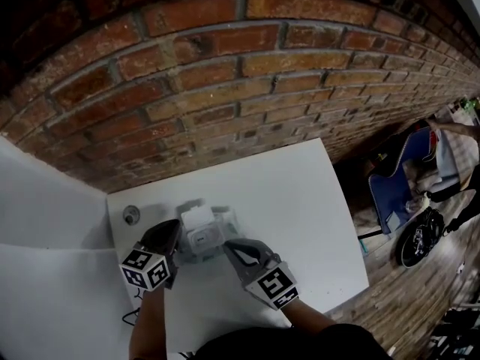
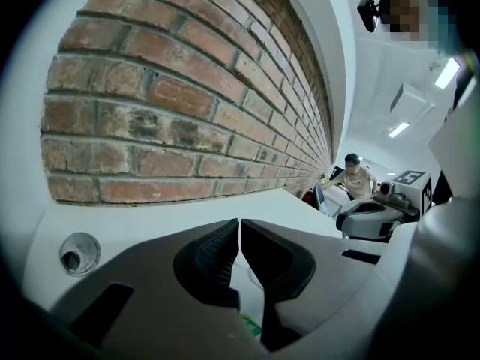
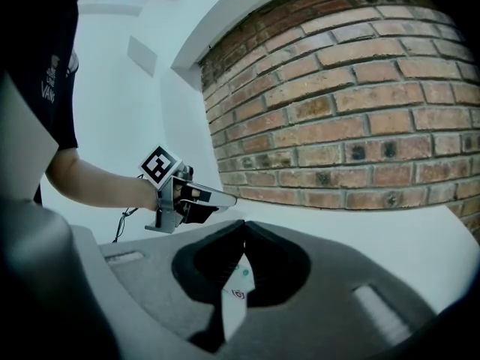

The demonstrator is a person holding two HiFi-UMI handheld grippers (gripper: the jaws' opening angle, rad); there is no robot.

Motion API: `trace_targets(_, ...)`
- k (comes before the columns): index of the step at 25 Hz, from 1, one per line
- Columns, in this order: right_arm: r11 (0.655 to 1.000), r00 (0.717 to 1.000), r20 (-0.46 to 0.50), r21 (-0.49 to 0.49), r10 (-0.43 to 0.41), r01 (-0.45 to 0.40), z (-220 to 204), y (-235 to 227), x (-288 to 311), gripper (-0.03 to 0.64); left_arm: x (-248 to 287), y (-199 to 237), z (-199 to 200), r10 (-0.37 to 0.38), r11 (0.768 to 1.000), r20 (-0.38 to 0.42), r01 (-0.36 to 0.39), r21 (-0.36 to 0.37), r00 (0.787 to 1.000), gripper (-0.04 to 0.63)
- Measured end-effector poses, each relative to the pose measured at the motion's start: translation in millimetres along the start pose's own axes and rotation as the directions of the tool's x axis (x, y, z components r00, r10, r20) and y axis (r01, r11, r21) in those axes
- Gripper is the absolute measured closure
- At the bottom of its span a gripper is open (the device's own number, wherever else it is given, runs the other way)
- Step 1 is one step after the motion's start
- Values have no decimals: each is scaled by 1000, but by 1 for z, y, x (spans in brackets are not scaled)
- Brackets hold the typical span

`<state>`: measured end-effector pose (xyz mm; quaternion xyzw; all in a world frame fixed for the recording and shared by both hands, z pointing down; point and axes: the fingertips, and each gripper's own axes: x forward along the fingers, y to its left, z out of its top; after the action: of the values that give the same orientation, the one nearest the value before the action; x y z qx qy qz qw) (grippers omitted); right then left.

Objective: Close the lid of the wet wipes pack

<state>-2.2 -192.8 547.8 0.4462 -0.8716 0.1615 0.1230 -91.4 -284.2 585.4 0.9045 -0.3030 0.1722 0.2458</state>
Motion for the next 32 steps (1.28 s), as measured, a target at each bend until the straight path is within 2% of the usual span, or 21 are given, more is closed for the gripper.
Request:
trace_targets(6,1000,1000,-15,4,4,-4,-7,-2,5,618,15,14,-8,-3,1000,-76,4,7,997,592)
trace_targets(10,1000,1000,-24,7,6,-6,-11,-4,7,618,22,20,-12,-18,1000,-104,16,-23,994,584)
trace_targets(13,1000,1000,-27,11,3,-3,-14,-6,8,618,27,22,-16,-35,997,-116,27,-71,993,500)
trace_targets(22,1000,999,-35,19,6,-6,-18,-7,10,618,38,28,-26,-91,983,-175,60,-173,980,428)
trace_targets(26,1000,999,-37,17,3,-2,-18,-9,11,618,42,29,-30,-146,971,-216,98,-218,965,428)
trace_targets(32,1000,999,-38,16,-3,4,-18,-9,10,618,43,23,-34,-260,947,-279,187,-260,924,428)
